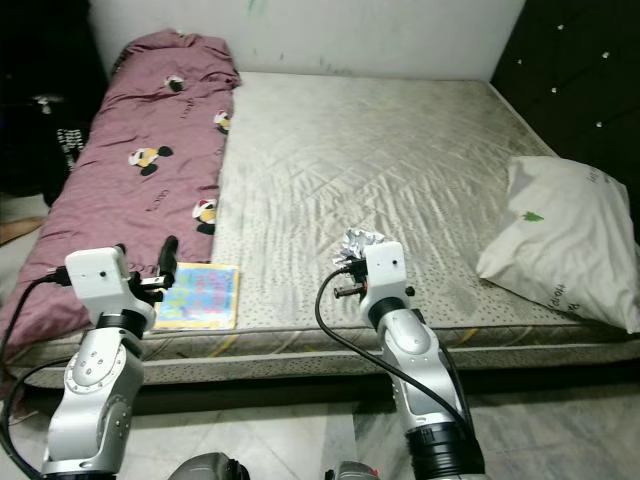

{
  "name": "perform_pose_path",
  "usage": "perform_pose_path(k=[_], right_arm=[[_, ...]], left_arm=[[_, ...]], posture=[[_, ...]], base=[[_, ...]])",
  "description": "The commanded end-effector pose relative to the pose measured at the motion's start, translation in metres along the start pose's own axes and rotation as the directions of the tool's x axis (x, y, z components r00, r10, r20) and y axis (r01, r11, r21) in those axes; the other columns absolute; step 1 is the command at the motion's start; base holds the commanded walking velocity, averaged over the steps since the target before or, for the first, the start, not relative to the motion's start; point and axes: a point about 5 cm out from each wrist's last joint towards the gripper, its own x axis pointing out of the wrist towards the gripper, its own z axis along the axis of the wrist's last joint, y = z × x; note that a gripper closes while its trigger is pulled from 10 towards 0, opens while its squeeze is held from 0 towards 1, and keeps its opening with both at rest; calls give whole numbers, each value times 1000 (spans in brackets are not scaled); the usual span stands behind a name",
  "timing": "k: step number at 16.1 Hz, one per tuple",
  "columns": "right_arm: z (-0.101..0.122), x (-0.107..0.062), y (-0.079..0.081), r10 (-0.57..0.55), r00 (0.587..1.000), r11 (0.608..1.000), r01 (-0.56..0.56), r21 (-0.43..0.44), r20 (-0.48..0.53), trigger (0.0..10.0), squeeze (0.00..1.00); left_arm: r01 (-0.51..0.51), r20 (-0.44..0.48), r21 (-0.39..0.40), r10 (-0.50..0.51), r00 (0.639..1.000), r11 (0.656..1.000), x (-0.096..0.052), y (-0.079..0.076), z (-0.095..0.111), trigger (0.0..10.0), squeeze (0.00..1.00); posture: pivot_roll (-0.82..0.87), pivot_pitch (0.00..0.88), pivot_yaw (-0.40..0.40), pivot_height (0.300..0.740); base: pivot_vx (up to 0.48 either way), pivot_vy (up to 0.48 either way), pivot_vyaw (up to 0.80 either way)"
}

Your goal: Clean up the room

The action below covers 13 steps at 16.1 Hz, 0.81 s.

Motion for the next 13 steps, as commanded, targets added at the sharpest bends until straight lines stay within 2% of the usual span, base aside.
perform_pose_path(k=[1, 5, 11, 13], right_arm=[[4, 3, -4, -8, 1000, 1000, 8, -10, 9, 10000, 0], [5, 5, -4, -4, 1000, 1000, 4, -16, 7, 10000, 0], [11, 8, 0, 2, 1000, 1000, -1, -21, 29, 10000, 0], [10, 8, 0, 1, 1000, 1000, -1, -20, 30, 10000, 0]], left_arm=[[31, 19, -11, -31, 999, 999, 2, -5, 3, 10000, 0], [31, 15, -12, -30, 999, 999, 2, -4, 2, 10000, 0], [41, 25, 0, -41, 999, 999, 5, -2, 6, 10000, 0], [51, 26, 0, -51, 998, 999, 5, -3, 6, 10000, 0]], posture=[[-35, 0, -49, 740], [-33, 0, -55, 740], [-38, 0, -23, 740], [-37, 0, -22, 740]], base=[[0, 0, 0], [0, 0, 0], [0, 0, 0], [263, 0, 0]])
